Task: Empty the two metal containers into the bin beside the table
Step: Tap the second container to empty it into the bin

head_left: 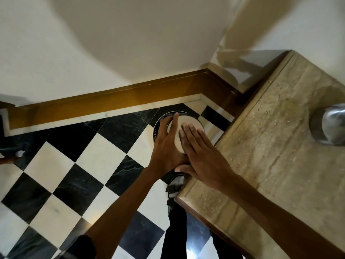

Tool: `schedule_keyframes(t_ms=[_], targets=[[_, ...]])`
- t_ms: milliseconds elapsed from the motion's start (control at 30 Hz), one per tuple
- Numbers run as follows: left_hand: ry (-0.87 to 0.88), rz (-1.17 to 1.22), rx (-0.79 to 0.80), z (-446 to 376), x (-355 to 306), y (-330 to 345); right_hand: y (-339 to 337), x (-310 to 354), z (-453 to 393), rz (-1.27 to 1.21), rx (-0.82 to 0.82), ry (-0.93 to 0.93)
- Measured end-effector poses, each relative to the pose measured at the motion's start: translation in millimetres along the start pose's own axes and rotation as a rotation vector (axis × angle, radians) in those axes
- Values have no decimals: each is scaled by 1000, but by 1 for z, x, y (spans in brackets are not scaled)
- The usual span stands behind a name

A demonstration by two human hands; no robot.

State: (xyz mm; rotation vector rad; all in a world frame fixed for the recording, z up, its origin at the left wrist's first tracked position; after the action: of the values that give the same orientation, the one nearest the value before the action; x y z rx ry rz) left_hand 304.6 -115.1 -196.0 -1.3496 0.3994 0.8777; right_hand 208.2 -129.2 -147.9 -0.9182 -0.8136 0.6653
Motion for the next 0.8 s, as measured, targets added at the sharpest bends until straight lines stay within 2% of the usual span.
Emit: schedule_keyframes(t_ms=[133, 233, 333, 433, 500, 600, 667, 800], targets=[[-42, 28, -19, 1, 9, 3, -11, -4, -12, -16, -41, 29], [-77, 14, -34, 3, 11, 3, -6, 1, -13, 19, -11, -24], [-50, 30, -52, 4, 6, 3, -12, 3, -7, -27, -77, -8], [-37, -24, -24, 1, 7, 7, 5, 6, -4, -20, 9, -44], [-50, -40, 21, 4, 9, 14, 8, 0, -3, -114, 19, 3], [-74, -12, -17, 6, 11, 9, -17, -14, 7, -451, -216, 134], [-151, 108, -58, 8, 4, 9, -30, -38, 31, -730, -405, 277], [-424, 782, 23, 17, -10, 18, -23, -77, 57, -1064, -529, 466]])
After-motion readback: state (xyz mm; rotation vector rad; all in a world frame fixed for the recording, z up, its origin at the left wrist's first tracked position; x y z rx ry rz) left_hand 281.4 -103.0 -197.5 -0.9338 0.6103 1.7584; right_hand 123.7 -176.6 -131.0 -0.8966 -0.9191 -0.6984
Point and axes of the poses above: each hand's wrist, its own z-axis away from the middle knuckle, its own y-axis out of the palm, x = y × z, the point moved 9 cm from there along -z, towards the middle knuckle, and after that the axes turned 3 degrees about x, right-handed, at the moved point
